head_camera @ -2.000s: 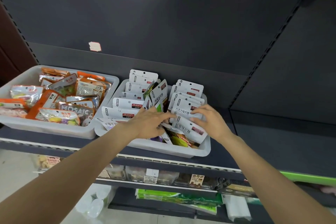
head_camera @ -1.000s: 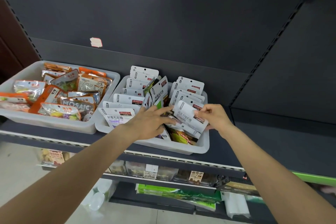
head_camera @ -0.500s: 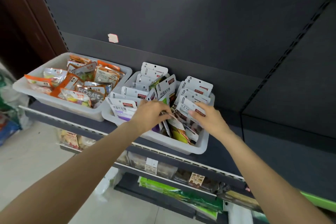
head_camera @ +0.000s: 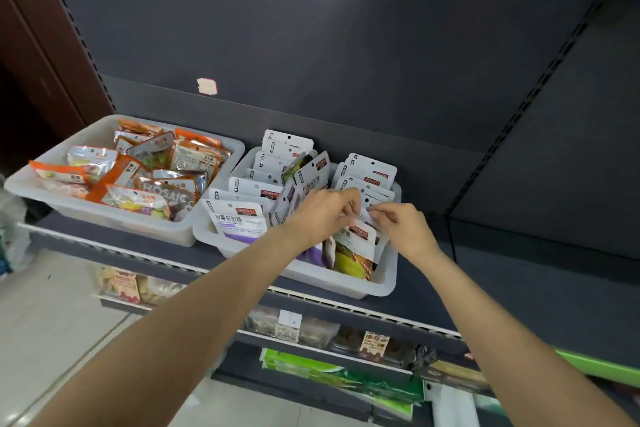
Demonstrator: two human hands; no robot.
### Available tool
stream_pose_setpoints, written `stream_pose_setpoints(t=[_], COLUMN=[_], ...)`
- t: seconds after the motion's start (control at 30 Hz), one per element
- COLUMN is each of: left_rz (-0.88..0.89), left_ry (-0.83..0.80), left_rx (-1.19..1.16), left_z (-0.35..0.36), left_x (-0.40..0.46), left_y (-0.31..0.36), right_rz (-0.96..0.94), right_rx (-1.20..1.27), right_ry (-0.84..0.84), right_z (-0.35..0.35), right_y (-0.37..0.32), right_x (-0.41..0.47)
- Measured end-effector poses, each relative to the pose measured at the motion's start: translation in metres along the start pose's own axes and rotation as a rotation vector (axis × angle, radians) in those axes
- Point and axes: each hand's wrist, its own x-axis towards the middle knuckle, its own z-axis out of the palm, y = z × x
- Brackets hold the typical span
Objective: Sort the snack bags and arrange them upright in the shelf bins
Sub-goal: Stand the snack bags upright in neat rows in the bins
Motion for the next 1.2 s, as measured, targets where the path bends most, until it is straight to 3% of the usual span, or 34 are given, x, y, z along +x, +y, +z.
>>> stream_pose_setpoints(t=[0.1, 0.17, 0.33, 0.53, 0.8, 0.93, 1.0, 1.13, 1.2], left_rz=[0.017, -0.01, -0.118, -0.083, -0.068, 0.073, 0.094, 0.001, -0.029], left_ry=[-0.032, 0.013, -0.21, -0.351, -0.334, -0.258, -0.185, 0.002, -0.004], left_rx=[-0.044, -0.015, 0.202, 0.268, 0.374, 0.569, 0.513, 0.082, 0.012], left_z=[0.011, 0.005, -0.022, -0.029, -0.035, -0.029, -0.026, -0.028, -0.028], left_x=[0.002, -0.002, -0.017, -0.035, -0.029, -0.023, -0.021, -0.012, -0.004], left_y=[0.006, -0.004, -0.044, -0.058, -0.053, -0.037, -0.032, -0.023, -0.017], right_rz=[0.045, -0.012, 0.021, 0.026, 0.027, -0.096, -0.173, -0.225, -0.184], right_rx=[0.072, -0.066, -0.361, -0.509, -0.567, -0.568, -0.515, -0.17, -0.056], right_ry=[-0.12, -0.175, -0.025, 0.082, -0.006, 0.081, 0.122, 0.06, 0.005], right_z=[-0.007, -0.006, 0.006, 0.012, 0.01, 0.015, 0.016, 0.014, 0.013], right_y=[-0.005, -0.006, 0.002, 0.005, 0.003, 0.003, 0.002, -0.003, -0.003], right_x=[-0.006, -0.007, 0.001, 0.003, 0.012, 0.003, -0.006, -0.016, -0.02])
